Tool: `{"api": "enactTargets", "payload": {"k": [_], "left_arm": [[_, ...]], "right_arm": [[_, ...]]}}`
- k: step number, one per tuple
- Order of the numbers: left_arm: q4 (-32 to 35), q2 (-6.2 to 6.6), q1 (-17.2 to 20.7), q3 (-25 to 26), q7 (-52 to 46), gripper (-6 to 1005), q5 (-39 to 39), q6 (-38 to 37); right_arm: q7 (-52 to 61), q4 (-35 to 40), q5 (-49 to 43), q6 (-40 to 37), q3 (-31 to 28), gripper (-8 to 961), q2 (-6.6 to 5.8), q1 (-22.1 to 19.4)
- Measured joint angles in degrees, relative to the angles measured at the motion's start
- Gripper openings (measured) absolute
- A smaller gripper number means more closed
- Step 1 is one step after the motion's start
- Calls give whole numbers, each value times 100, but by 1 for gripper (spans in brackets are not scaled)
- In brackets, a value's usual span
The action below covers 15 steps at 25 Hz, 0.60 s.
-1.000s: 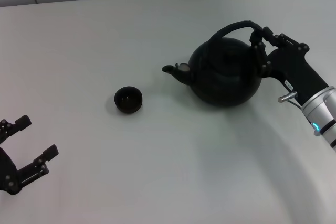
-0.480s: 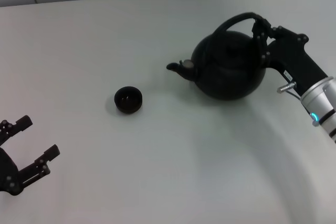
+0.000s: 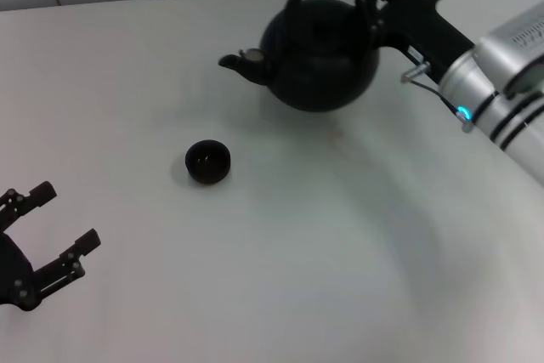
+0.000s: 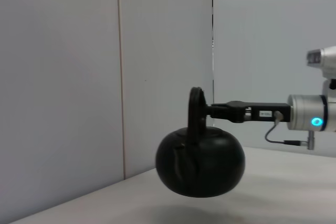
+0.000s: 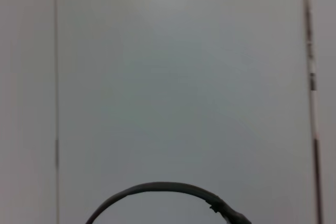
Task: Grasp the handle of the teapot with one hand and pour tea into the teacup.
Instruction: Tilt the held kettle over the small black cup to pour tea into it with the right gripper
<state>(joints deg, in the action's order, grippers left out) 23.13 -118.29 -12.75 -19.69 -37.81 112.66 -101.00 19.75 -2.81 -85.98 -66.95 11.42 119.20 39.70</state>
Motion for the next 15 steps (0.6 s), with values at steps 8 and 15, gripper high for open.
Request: {"api": "enactTargets", "payload": {"k": [8, 15], "left_arm": [[-74, -2, -31, 0, 9, 812, -42, 25], [-97, -4, -39, 0, 11, 812, -75, 28]], "right_arm": [[368, 254, -531, 190, 1, 88, -5, 243], [986, 1026, -1579, 37, 256, 88, -18, 326]]}}
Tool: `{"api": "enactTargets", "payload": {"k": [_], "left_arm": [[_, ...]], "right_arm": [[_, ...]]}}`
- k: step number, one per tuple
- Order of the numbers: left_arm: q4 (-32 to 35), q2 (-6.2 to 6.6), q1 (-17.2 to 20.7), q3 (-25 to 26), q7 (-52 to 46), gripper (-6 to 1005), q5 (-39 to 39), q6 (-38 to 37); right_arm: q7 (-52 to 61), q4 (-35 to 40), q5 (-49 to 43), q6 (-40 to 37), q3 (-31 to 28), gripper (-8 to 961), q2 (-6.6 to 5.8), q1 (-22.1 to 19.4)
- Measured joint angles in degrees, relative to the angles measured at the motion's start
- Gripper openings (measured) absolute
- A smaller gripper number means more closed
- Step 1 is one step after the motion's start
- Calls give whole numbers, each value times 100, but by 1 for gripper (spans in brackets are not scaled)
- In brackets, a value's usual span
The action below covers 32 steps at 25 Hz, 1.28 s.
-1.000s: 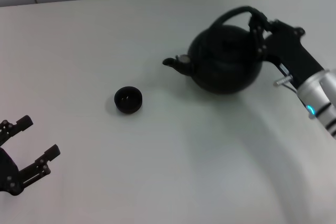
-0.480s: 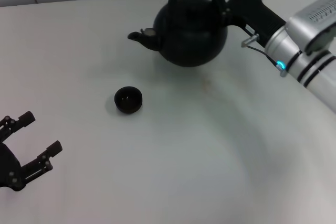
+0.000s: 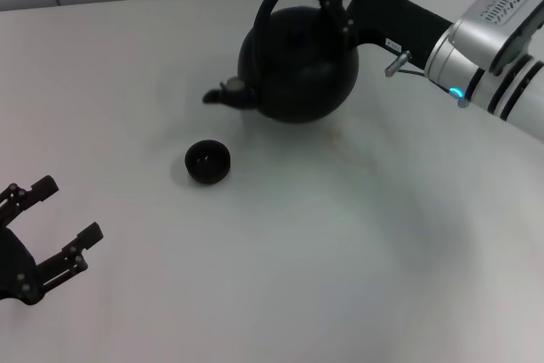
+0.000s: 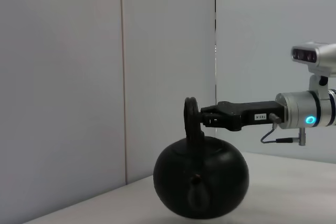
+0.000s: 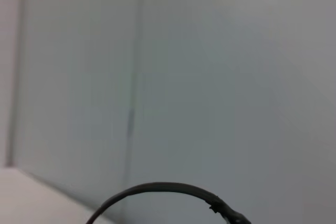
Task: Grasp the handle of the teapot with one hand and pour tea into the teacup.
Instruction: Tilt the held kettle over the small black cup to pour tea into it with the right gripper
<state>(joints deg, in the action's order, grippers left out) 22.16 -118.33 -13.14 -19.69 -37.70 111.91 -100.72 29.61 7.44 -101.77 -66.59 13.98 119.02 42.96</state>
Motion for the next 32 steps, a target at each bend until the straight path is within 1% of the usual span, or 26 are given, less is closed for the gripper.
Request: {"api": "enactTargets", "payload": {"k": [2, 3, 5, 14, 23, 24, 25, 26, 27, 32], "left_arm": [[-1, -1, 1, 0, 0, 812, -1, 0], [-1, -1, 1, 0, 0, 812, -1, 1], [-1, -2, -2, 0, 2, 812, -3, 4], [-121, 1, -4, 0, 129, 812, -25, 9], [-125, 4, -8, 0, 134, 812, -85, 18], [-125, 4, -16, 0, 134, 812, -86, 18], [-125, 4, -16, 0, 134, 812, -86, 18], [-125, 3, -19, 0, 134, 812, -87, 18], [-125, 3, -19, 0, 134, 812, -87, 18], [-165, 0, -38, 0, 134, 812, -138, 18]], "right_arm": [[106, 134, -58, -35, 295, 88, -1, 36], [106, 134, -58, -35, 295, 88, -1, 36], [122, 207, -58, -41, 581, 87, -2, 71], [-31, 296, -42, -22, 618, 87, 13, 128], [-580, 444, -55, -21, 648, 87, 7, 162], [-610, 469, -57, -21, 694, 87, 6, 168], [-628, 542, -56, -21, 869, 87, 6, 171], [-628, 542, -56, -21, 869, 87, 6, 171], [-629, 608, -44, -20, 1026, 87, 6, 171], [-672, 704, -32, -7, 1204, 86, 21, 177]]}}
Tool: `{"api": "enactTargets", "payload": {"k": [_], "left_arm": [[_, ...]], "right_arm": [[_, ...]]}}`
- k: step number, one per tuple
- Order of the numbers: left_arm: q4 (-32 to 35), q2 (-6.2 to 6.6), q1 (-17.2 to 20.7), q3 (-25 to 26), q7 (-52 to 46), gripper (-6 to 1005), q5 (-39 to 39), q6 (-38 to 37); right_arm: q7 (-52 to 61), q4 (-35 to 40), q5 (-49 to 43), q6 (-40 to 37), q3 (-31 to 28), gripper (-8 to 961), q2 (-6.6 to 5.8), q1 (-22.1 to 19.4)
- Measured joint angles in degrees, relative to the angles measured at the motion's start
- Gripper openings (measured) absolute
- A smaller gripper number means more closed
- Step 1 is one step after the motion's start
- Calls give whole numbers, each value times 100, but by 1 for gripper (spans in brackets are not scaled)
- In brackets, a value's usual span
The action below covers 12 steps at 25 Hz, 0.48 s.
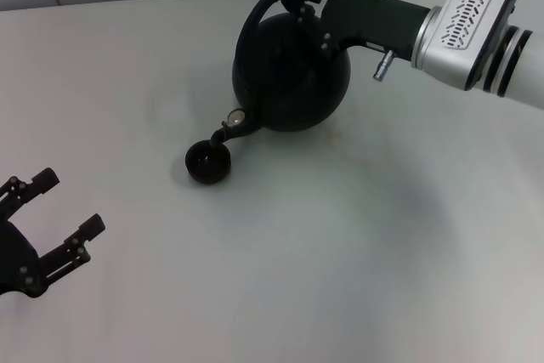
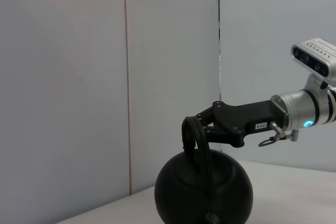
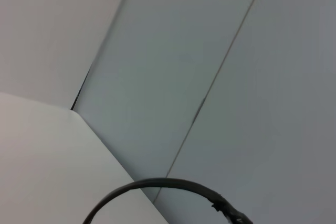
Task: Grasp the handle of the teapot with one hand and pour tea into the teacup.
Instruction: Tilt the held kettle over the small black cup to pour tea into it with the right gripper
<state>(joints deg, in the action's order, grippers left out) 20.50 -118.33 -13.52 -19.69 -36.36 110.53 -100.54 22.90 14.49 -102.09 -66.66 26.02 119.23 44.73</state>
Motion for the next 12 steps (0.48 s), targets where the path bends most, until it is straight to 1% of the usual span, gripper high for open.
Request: {"api": "enactTargets", "payload": {"k": [8, 12], "left_arm": [[-29, 3, -11, 0, 2, 812, -16, 0], [-30, -4, -11, 0, 4, 812, -20, 0]], "right_arm": [[-369, 18, 2, 14, 17, 85, 3, 59], [-379, 29, 0, 17, 17, 82, 4, 95]]}}
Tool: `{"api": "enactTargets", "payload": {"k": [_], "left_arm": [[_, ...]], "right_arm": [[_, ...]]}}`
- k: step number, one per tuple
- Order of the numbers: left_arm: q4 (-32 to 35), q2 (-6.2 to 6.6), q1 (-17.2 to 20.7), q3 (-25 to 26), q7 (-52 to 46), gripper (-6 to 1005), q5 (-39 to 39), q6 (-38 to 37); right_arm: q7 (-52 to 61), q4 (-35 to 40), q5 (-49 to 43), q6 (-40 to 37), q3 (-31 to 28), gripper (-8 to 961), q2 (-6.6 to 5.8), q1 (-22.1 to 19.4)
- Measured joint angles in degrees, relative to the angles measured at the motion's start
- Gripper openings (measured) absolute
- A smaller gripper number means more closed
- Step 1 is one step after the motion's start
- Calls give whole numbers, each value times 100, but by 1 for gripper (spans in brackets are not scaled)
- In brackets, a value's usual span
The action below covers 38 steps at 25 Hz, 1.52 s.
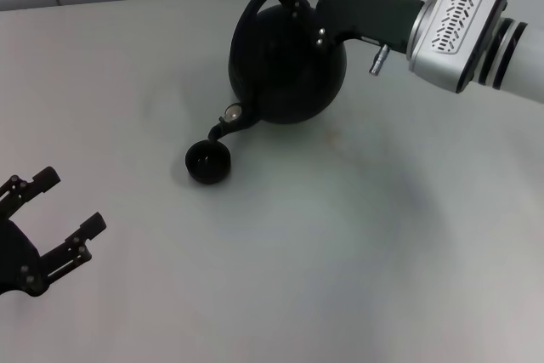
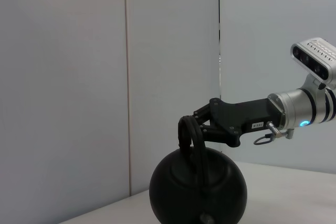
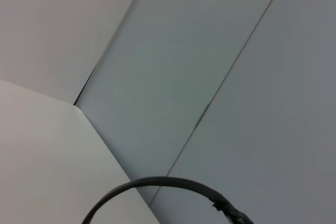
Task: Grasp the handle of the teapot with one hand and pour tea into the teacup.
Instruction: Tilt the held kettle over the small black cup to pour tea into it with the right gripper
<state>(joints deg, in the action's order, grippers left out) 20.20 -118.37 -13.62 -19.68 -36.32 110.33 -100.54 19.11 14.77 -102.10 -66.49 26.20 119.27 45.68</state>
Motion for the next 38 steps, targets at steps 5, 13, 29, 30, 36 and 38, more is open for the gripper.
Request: {"api": "enactTargets", "payload": {"k": [5, 13, 29, 30, 36, 38], "left_arm": [[-8, -1, 0, 0, 2, 812, -8, 0], [-62, -1, 0, 0, 3, 812, -13, 0], [-87, -3, -9, 0, 2, 813, -26, 0], [-86, -3, -9, 0, 1, 813, -36, 0], [-86, -1, -8, 0, -3, 813, -66, -1], [-87, -1, -8, 0, -2, 813, -68, -3]], "right_arm": [[-135, 57, -14, 3, 28, 81, 0, 15], [-172, 126, 8, 13, 362, 80, 12, 28], [-583, 131, 34, -22, 371, 79, 26, 93], [-608, 132, 37, -23, 370, 79, 26, 98], [-751, 107, 96, -21, 377, 79, 34, 176], [-751, 107, 97, -19, 384, 79, 35, 186]]}}
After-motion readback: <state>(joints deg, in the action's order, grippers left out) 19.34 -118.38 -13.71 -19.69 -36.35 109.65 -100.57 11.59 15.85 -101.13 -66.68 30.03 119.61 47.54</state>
